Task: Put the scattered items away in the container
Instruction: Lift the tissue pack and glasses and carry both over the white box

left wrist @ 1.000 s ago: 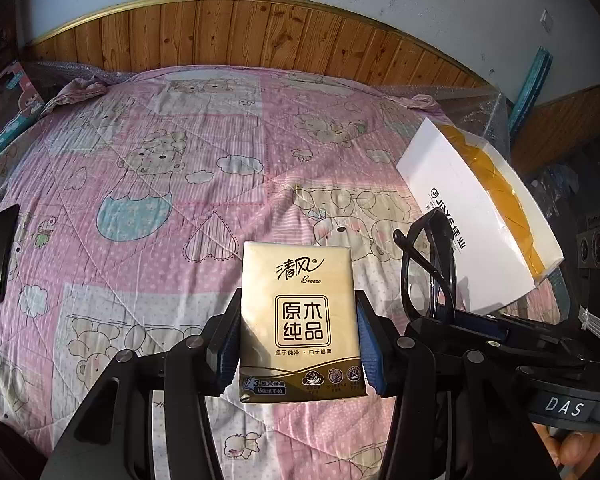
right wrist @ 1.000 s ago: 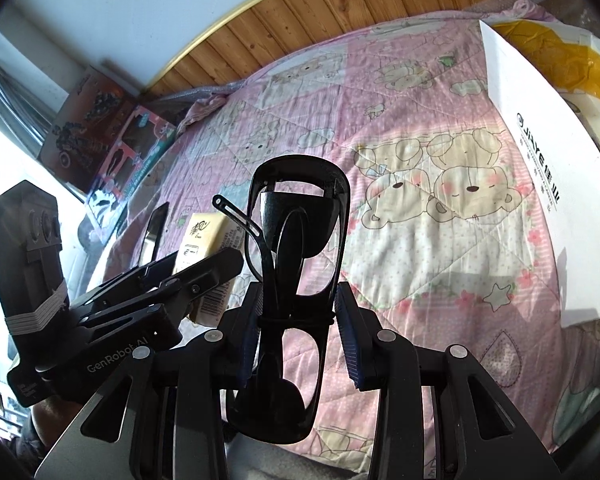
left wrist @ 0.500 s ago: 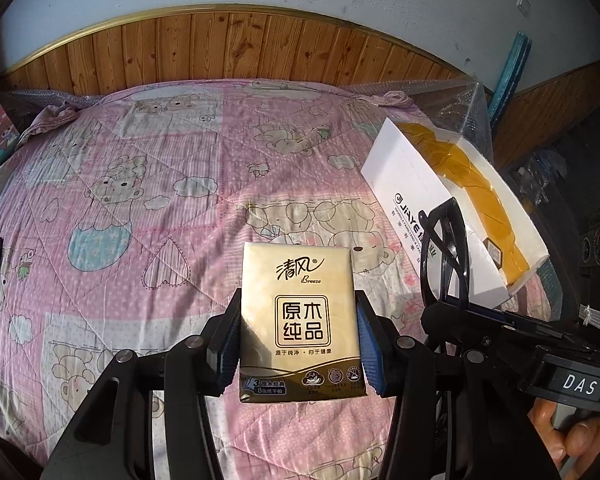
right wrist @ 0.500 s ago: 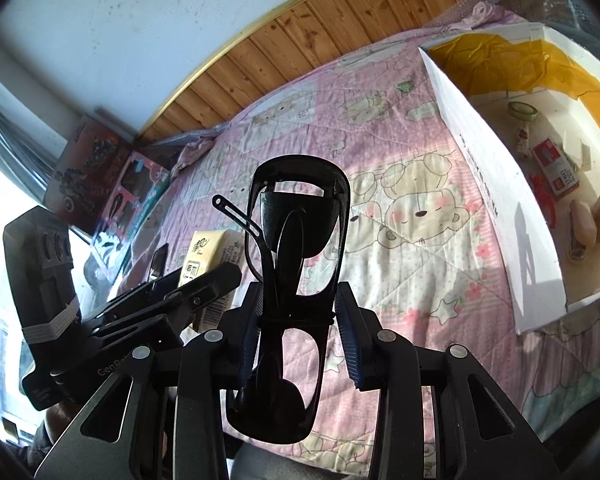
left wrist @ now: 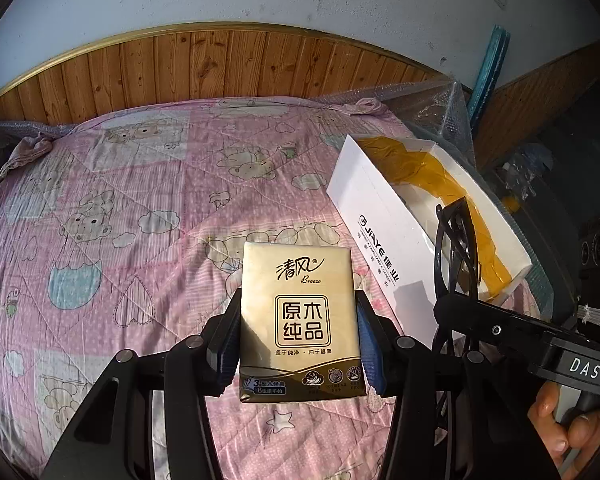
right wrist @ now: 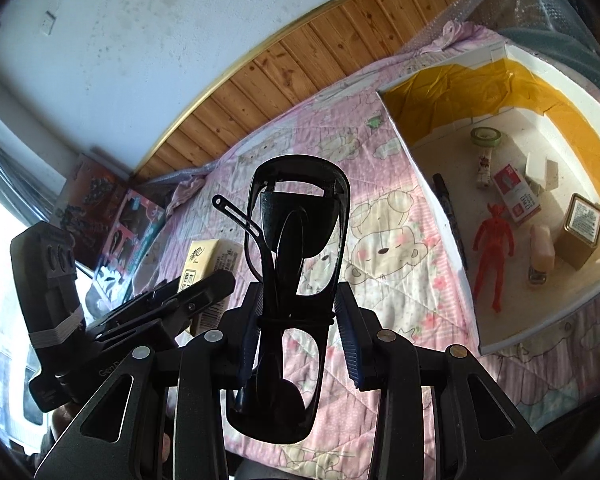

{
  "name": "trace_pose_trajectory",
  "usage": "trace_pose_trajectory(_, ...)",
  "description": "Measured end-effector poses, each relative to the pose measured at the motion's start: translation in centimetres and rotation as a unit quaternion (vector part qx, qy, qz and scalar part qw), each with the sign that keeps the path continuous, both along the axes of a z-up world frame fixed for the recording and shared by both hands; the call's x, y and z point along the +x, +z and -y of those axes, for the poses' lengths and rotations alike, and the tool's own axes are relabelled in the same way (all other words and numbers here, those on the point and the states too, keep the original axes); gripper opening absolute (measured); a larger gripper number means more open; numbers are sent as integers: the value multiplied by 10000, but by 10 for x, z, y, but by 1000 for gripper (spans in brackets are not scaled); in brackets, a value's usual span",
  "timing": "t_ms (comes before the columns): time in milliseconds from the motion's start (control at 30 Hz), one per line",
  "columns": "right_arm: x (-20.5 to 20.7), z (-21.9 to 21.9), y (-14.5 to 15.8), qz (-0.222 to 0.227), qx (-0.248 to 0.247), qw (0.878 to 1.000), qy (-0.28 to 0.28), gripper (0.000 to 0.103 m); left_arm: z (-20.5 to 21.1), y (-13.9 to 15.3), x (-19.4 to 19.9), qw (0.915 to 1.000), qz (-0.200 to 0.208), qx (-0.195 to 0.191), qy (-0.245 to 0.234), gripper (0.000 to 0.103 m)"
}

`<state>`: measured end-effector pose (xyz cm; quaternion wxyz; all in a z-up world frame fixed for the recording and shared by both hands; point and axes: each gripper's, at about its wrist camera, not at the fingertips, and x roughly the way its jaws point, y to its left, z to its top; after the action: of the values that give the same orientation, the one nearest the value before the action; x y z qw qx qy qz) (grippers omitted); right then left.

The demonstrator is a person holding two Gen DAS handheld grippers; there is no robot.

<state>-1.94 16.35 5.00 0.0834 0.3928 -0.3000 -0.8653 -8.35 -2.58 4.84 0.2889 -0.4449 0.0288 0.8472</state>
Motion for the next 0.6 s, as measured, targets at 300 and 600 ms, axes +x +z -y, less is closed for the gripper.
trace_pose_trajectory(300,7,-29,10,-128,-22,9995,-283,38,-32,15,-4,9996,-131,35,-252,52)
trace_pose_trajectory(600,15,-58,21,-243,-11,9980,-587,38,-68,25,-4,9980,-353,-40,-531,52)
